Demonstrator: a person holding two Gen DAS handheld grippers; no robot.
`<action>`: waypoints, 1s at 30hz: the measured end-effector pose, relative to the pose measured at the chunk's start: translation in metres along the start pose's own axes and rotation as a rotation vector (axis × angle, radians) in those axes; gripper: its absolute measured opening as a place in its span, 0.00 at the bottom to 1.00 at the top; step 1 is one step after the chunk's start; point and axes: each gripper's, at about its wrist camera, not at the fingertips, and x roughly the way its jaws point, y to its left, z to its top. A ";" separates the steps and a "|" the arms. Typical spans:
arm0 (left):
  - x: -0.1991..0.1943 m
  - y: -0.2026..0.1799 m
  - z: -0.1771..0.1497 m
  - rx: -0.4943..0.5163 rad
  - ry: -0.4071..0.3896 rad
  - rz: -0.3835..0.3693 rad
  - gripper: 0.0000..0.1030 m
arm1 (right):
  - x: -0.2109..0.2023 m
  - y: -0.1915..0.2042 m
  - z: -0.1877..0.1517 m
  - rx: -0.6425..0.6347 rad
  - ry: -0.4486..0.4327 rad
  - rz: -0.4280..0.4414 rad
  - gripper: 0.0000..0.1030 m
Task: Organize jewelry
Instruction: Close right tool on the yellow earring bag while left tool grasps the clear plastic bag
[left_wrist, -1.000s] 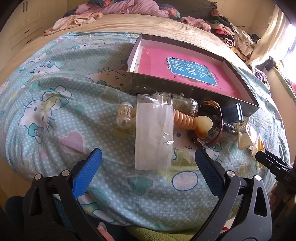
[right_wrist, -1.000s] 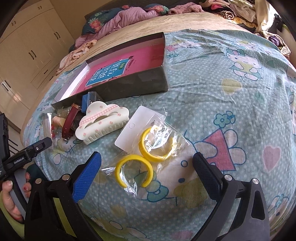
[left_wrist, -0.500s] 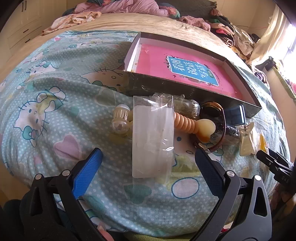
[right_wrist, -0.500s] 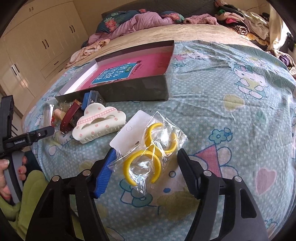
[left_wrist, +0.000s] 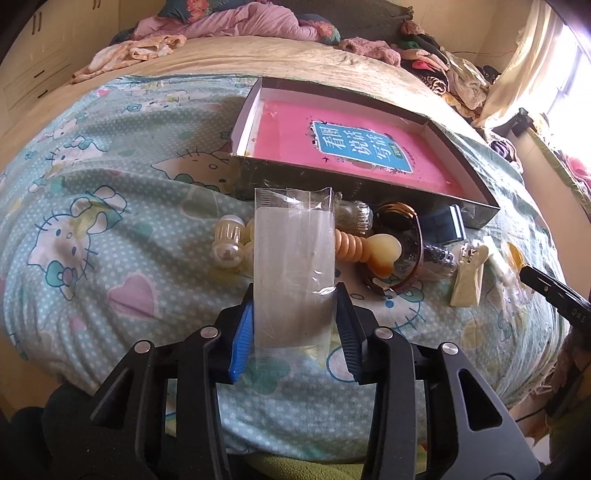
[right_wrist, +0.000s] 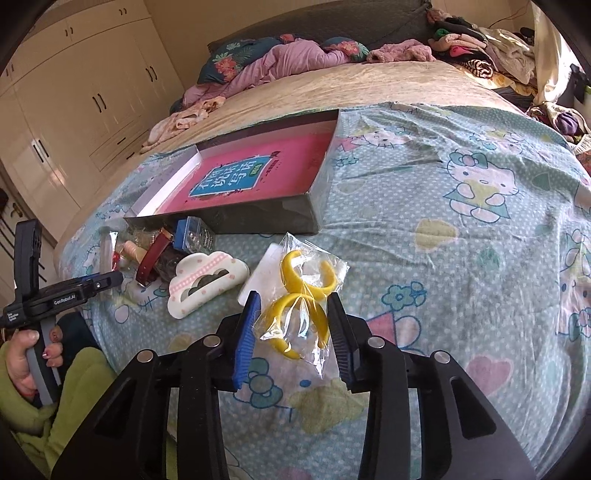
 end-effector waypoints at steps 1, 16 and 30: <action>-0.003 0.001 0.001 -0.001 -0.008 -0.003 0.31 | -0.002 -0.001 0.002 0.004 -0.008 -0.003 0.34; -0.031 0.008 0.032 -0.029 -0.096 -0.028 0.31 | -0.025 0.003 0.030 -0.004 -0.114 0.030 0.34; -0.022 0.011 0.070 -0.036 -0.120 -0.038 0.31 | -0.008 0.029 0.076 -0.060 -0.176 0.087 0.34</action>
